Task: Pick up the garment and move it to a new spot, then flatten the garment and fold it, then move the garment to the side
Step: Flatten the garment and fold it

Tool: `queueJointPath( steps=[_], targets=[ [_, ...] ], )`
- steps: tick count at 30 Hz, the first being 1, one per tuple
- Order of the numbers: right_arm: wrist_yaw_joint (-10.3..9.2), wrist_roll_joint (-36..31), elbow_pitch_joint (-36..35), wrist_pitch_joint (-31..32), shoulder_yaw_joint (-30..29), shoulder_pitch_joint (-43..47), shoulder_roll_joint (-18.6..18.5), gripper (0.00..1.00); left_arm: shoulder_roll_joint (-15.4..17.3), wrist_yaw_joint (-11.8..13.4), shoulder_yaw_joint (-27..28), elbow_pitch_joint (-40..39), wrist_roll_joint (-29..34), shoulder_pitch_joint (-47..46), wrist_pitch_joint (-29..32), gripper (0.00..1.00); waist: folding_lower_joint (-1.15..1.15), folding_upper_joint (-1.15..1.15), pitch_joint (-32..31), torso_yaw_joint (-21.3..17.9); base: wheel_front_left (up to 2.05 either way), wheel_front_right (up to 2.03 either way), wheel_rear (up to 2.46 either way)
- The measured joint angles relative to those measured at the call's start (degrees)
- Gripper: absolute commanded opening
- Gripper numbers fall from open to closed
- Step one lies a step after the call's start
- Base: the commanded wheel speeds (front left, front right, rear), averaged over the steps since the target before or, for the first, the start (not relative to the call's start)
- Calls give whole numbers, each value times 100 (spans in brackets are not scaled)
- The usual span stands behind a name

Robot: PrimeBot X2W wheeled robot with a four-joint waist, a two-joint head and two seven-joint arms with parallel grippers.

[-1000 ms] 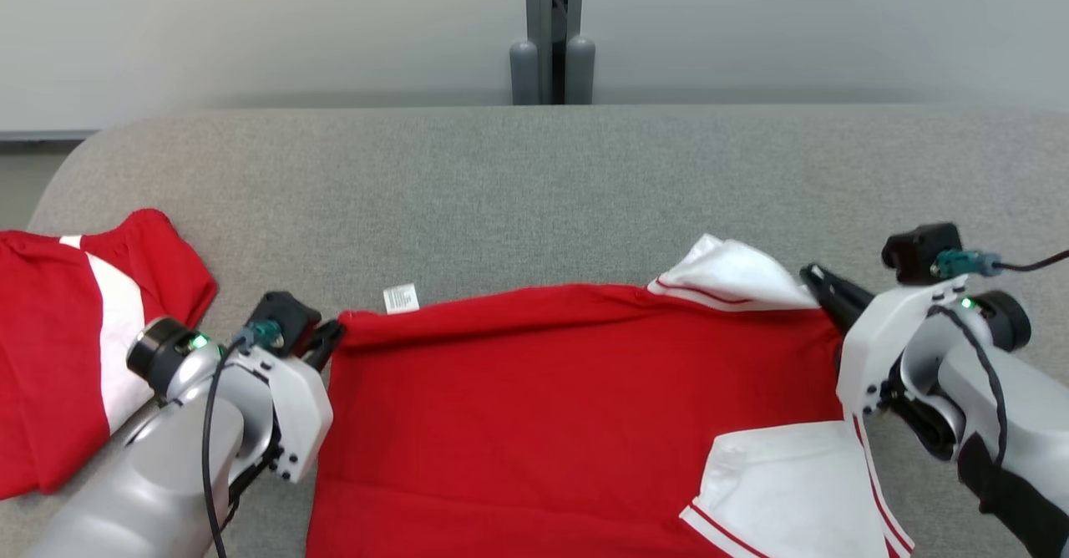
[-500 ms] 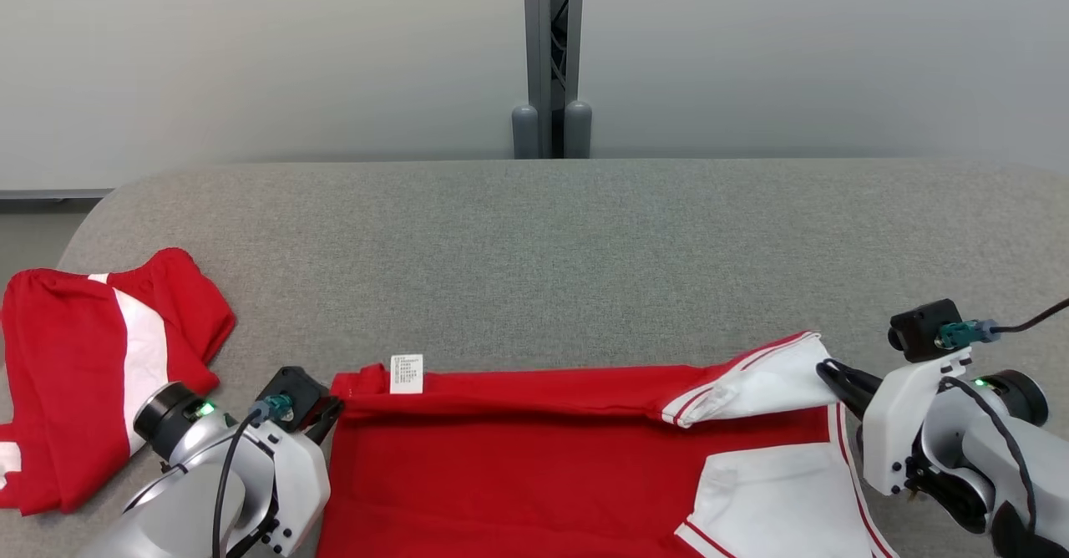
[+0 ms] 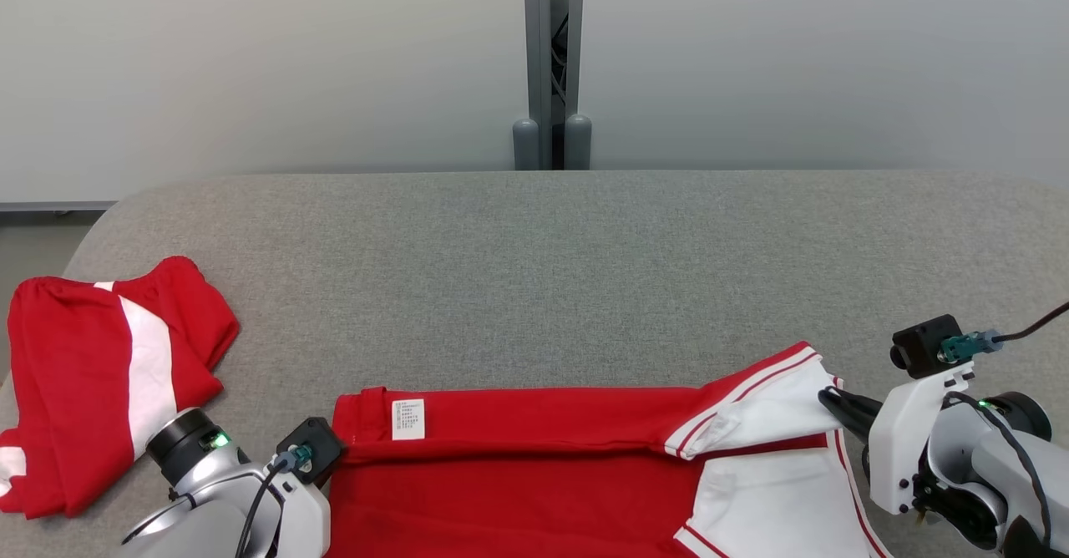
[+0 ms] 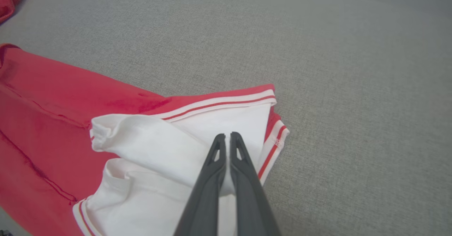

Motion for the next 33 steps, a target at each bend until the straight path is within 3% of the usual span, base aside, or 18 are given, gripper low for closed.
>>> queueJointPath(
  steps=[26,33],
  targets=[
    [-1,884,-1084,1866,-360,625,-536,0,122,0,0,-163,595,414,230,0,0,0,-139,-65,0,0,0],
    [-1,890,-1111,2013,-552,731,-545,0,146,0,0,-190,547,432,319,0,0,0,-132,-48,0,0,0]
  ],
)
